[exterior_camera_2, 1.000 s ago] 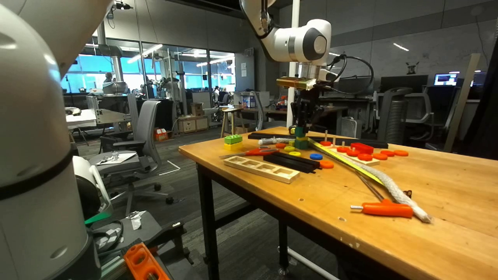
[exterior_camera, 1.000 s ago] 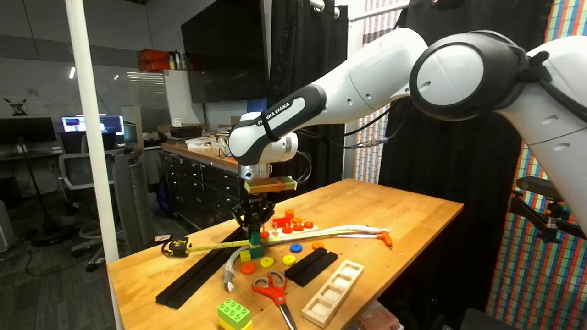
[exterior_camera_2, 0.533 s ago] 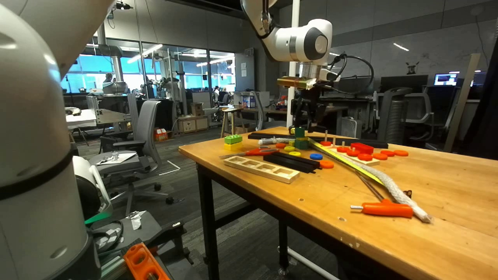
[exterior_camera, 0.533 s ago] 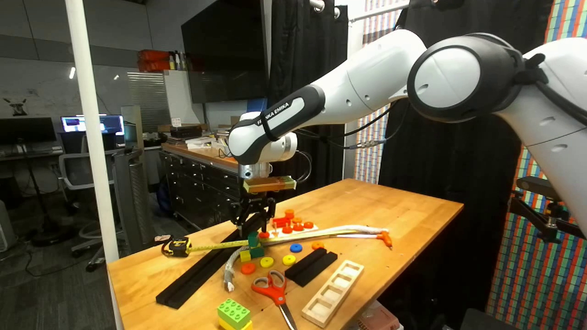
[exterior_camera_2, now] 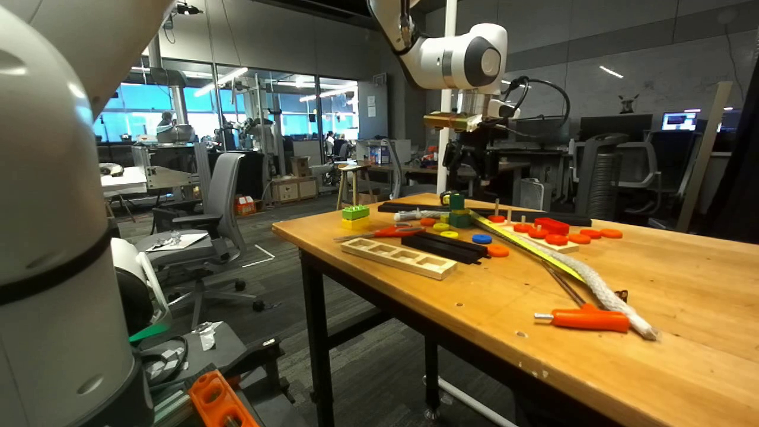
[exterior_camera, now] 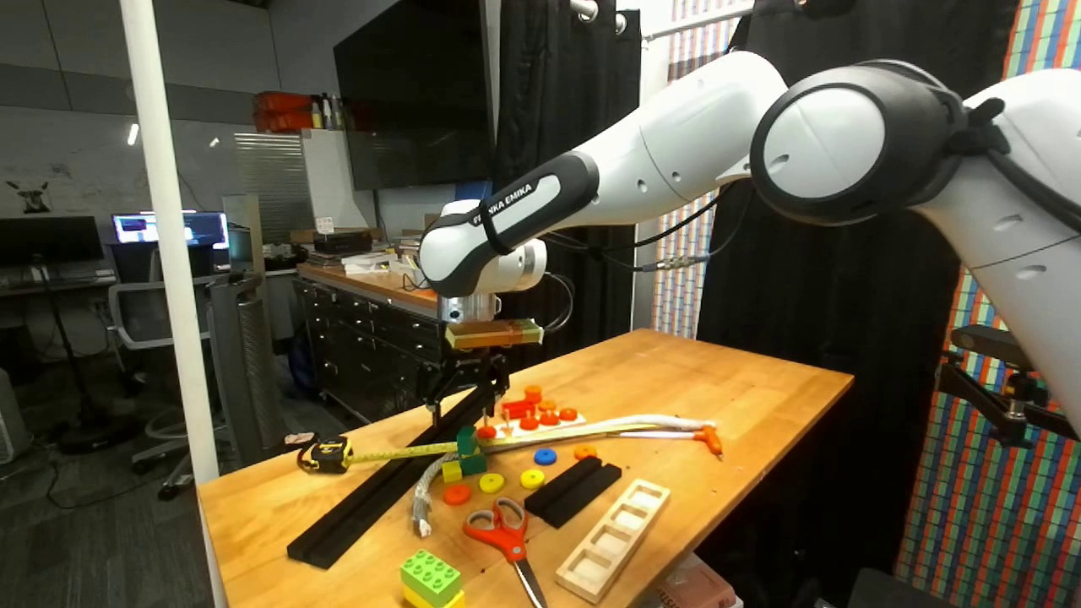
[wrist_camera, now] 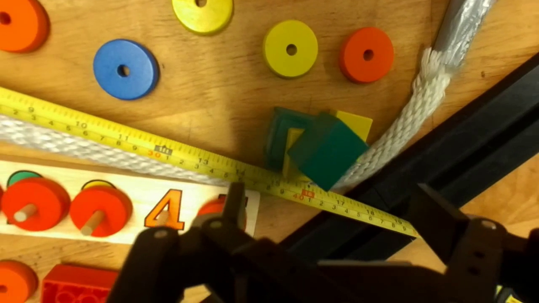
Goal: Put the green block on the yellow block which is on the green block
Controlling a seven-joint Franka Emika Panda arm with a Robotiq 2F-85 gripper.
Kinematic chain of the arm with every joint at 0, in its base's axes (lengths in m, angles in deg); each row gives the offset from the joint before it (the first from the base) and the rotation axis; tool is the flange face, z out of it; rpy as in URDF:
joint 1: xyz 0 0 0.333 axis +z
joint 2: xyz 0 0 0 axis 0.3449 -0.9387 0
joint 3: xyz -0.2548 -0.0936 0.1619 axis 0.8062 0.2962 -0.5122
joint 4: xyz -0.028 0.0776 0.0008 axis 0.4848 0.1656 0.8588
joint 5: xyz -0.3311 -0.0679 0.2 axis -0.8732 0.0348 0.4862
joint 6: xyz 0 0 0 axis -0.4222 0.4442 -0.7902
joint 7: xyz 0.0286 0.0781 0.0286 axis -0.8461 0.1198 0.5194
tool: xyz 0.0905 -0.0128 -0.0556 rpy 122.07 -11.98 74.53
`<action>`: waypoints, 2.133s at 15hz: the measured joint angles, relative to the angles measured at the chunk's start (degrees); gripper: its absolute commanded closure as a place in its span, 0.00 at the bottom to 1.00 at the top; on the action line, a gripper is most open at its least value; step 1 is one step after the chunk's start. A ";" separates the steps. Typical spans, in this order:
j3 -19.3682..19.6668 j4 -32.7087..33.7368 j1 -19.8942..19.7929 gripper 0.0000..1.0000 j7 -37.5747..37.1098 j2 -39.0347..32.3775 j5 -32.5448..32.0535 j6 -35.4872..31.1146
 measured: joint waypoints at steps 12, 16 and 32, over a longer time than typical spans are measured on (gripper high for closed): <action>2.99 -14.08 2.52 0.00 -10.08 28.90 -11.64 5.32; 2.73 -25.06 1.39 0.00 -14.63 41.46 -14.88 9.50; -0.67 -58.69 1.12 0.00 3.59 75.87 -2.20 14.95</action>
